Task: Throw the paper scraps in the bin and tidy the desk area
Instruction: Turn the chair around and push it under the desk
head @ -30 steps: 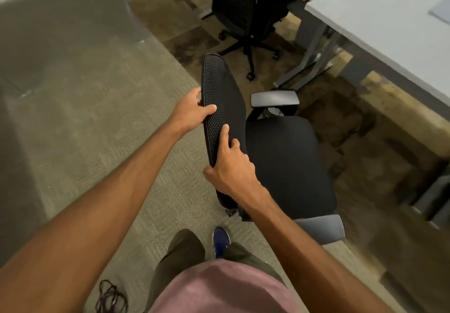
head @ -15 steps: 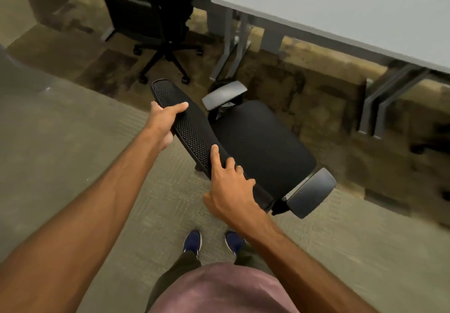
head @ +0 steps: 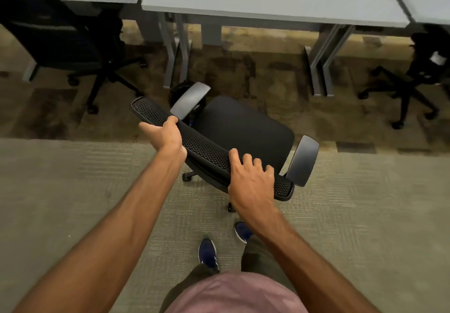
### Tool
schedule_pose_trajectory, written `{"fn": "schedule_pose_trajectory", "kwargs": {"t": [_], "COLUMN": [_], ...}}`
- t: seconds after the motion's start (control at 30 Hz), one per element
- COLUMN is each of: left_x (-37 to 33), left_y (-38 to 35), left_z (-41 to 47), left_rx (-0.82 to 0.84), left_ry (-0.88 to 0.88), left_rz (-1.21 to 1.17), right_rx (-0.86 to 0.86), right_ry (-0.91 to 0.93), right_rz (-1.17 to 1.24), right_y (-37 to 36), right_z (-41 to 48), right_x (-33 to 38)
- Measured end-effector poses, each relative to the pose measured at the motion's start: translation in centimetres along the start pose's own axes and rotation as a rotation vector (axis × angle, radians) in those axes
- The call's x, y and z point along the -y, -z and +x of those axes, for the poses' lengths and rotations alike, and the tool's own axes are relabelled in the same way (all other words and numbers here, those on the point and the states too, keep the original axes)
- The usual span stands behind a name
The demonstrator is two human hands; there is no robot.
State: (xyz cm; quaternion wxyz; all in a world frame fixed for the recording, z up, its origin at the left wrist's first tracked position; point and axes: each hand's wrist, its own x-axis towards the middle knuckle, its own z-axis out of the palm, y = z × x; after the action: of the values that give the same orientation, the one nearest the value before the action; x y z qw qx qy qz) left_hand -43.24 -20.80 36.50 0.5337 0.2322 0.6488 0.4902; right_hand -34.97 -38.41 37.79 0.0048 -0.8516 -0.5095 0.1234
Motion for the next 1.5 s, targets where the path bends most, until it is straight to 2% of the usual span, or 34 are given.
{"fn": "schedule_pose_trajectory", "kwargs": {"t": [0.13,0.33,0.43,0.5,0.63,0.73,0.8,0.9,0.97,1.13,1.5], "left_x": [0.3,0.8,1.3,1.6,2.4,2.5,2.5,3.1,3.5,5.0,7.1], "left_y": [-0.3,-3.5,-4.8,-4.9,-7.3,-9.5,-11.0,-13.2,-15.1,-20.0,-30.8], "left_z": [-0.3,-1.0,-0.9,-0.8,-0.9,-0.8,-0.7,-1.0,-1.6,-3.6,-6.5], "left_rx": [-0.027,0.068,0.149,0.163,0.199,0.274,0.356,0.463,0.506,0.464,0.453], "left_ry": [-0.034,-0.026,-0.038,-0.174,-0.749,-1.052,-1.141,-1.266,-1.293,-1.358,-1.182], "left_rz": [0.038,0.11,0.218,0.433,0.915,1.259,1.335,1.323,1.291,1.39,1.47], "right_rx": [-0.038,-0.089,-0.115,-0.123,-0.167,-0.164,-0.147,-0.128,-0.113,-0.079,-0.088], "right_ry": [-0.045,-0.137,-0.099,-0.059,-0.071,-0.052,-0.031,0.009,0.037,0.091,-0.07], "right_rz": [0.018,0.029,-0.004,-0.041,-0.077,-0.104,-0.125,-0.145,-0.157,-0.193,-0.189], "right_y": [-0.2,0.5,1.0,1.4,2.2,2.8,3.4,4.3,4.8,6.5,9.1], "right_z": [0.0,1.3,2.3,3.2,5.4,7.1,8.3,10.3,11.7,15.4,23.5], "right_x": [-0.1,-2.4,-4.2,-5.5,-9.9,-13.6,-16.3,-20.4,-23.2,-29.2,-37.5]}}
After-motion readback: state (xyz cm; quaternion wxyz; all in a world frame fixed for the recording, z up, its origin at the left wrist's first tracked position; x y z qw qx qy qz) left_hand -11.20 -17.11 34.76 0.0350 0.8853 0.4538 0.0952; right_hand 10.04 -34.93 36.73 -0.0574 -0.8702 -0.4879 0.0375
